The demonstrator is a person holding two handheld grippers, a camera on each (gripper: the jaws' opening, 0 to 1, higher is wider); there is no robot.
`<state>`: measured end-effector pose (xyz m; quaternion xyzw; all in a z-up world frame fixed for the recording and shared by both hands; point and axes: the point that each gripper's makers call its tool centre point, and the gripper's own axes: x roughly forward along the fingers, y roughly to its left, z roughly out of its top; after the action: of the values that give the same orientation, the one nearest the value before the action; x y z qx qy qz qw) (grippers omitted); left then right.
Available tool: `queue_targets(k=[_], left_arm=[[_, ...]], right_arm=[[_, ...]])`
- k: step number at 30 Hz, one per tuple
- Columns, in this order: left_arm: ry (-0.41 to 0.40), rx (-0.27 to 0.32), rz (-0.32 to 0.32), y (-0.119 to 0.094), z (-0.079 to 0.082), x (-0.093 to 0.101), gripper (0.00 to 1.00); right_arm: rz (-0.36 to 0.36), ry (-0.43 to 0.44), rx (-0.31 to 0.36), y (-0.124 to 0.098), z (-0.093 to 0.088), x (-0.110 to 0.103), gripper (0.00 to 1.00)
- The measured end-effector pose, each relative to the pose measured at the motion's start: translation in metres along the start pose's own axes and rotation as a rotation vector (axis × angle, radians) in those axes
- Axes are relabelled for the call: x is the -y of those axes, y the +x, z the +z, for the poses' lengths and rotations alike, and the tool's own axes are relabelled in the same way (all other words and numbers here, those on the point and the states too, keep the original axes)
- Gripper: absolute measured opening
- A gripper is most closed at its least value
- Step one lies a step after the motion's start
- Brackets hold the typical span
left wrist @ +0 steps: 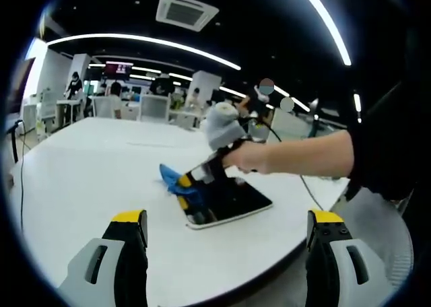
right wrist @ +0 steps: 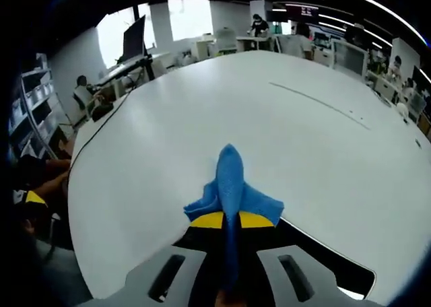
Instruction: Wipe the mirror surface with the cleaning cloth until all visible marks leave the cleaned area.
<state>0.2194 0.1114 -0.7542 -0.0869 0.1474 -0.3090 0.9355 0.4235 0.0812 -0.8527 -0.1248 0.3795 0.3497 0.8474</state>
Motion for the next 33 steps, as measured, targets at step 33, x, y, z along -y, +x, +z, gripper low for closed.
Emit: queue_targets(k=[33], left_arm=[[-0.001, 0.007, 0.001, 0.000, 0.001, 0.000, 0.99]], right_arm=[[0.060, -0.034, -0.007, -0.006, -0.011, -0.017, 0.01]])
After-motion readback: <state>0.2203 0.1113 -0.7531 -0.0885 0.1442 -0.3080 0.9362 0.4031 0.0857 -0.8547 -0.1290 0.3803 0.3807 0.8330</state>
